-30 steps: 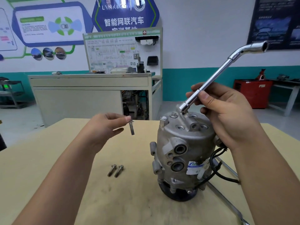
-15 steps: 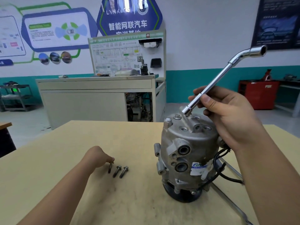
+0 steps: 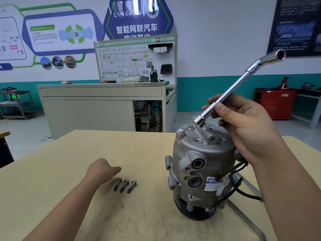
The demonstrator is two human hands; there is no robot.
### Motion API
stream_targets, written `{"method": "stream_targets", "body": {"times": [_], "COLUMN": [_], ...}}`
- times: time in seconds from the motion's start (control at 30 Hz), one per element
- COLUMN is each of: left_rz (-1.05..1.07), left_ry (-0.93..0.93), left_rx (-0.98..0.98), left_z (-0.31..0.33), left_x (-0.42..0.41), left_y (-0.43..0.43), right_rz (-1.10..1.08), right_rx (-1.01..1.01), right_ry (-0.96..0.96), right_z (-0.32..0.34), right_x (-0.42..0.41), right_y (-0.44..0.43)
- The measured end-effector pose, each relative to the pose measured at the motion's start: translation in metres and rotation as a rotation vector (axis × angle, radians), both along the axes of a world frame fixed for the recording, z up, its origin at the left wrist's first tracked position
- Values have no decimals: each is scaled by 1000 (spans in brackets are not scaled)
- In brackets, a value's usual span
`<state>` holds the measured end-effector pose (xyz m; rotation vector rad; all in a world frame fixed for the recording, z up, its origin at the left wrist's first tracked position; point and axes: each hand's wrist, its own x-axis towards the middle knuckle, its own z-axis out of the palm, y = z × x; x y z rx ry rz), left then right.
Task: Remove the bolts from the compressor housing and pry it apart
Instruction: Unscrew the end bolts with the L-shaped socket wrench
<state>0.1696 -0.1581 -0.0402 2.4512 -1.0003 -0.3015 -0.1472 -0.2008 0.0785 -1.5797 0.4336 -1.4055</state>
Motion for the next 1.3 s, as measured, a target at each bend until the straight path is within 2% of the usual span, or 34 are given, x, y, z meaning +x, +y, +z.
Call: {"method": "stream_targets", "body": {"times": [0.03,0.1,0.2,0.3,0.37,0.53,0.77,0.9,1.3], "left_rz": [-16,-88,-294,-501,-590,-564,-562,-605,-647], "left_ry": [-47,-56,51,295,456,557,354,331,549], "left_rx": [-64,-321,-758,-968,-996,-1036,-1107,-1100,-1003], "left_z": [7,26,66,93,96,85,83,82,84], "left_x": [-7,-30,-78,-123,-147,-173,-179,-178,-175], "left_y": [1,2,6,7,3,-7,-11,-11,-14], "right_rz": [-6,-16,-67,-96,-111,-126,-221,-190,-272], "right_rx": [-10,-28,-54,-75,-83,-99,-229,-313,-404], "right_ry": [7,21,50,58,51,63,246,282,431], "right_z": [0,0,0,-1,-1,0,20,19,15], "right_x": [1,1,3,5,6,11,20,24,26], "right_y": [0,1,0,0,0,-1,-23,-25,-28]}}
